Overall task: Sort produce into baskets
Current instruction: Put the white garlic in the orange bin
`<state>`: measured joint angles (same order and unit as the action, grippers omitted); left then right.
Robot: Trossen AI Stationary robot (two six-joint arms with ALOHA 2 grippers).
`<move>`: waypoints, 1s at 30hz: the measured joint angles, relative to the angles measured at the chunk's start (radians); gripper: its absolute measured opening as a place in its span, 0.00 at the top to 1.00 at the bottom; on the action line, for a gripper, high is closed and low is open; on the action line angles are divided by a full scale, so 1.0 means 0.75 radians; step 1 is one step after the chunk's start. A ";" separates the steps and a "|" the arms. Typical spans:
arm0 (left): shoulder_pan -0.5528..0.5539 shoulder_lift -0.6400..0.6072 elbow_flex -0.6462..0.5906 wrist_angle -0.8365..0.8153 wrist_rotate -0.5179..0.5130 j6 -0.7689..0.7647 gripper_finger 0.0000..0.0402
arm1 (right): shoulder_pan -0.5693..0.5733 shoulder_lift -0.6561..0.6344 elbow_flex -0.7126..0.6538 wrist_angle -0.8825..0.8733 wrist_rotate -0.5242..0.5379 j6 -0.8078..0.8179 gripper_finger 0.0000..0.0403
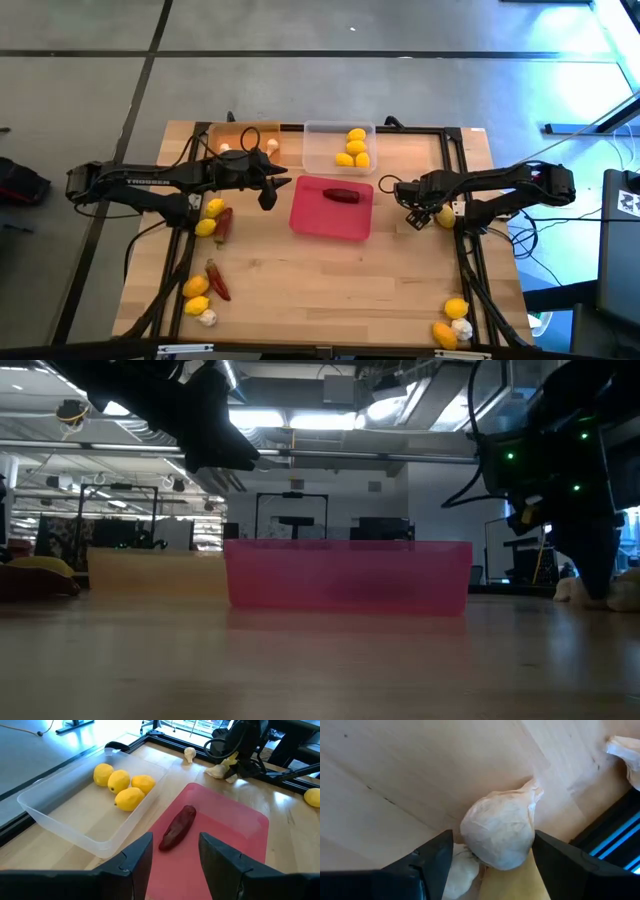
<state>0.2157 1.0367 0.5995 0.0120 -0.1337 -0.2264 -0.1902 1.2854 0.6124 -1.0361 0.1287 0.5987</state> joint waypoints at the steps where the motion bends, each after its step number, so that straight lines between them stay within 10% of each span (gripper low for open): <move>1: 0.000 0.000 0.000 0.000 0.000 0.000 0.62 | 0.000 0.000 0.000 -0.001 0.000 0.000 0.38; 12: 0.000 0.000 0.000 0.000 0.000 -0.005 0.62 | 0.001 -0.001 0.001 0.055 0.023 -0.071 0.71; 30: -0.042 -0.001 0.000 0.086 0.000 -0.011 0.61 | 0.269 -0.114 0.366 0.084 0.356 -0.248 0.69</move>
<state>0.1843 1.0363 0.5999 0.0768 -0.1337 -0.2344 0.0114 1.1999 0.8870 -0.9734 0.3955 0.4130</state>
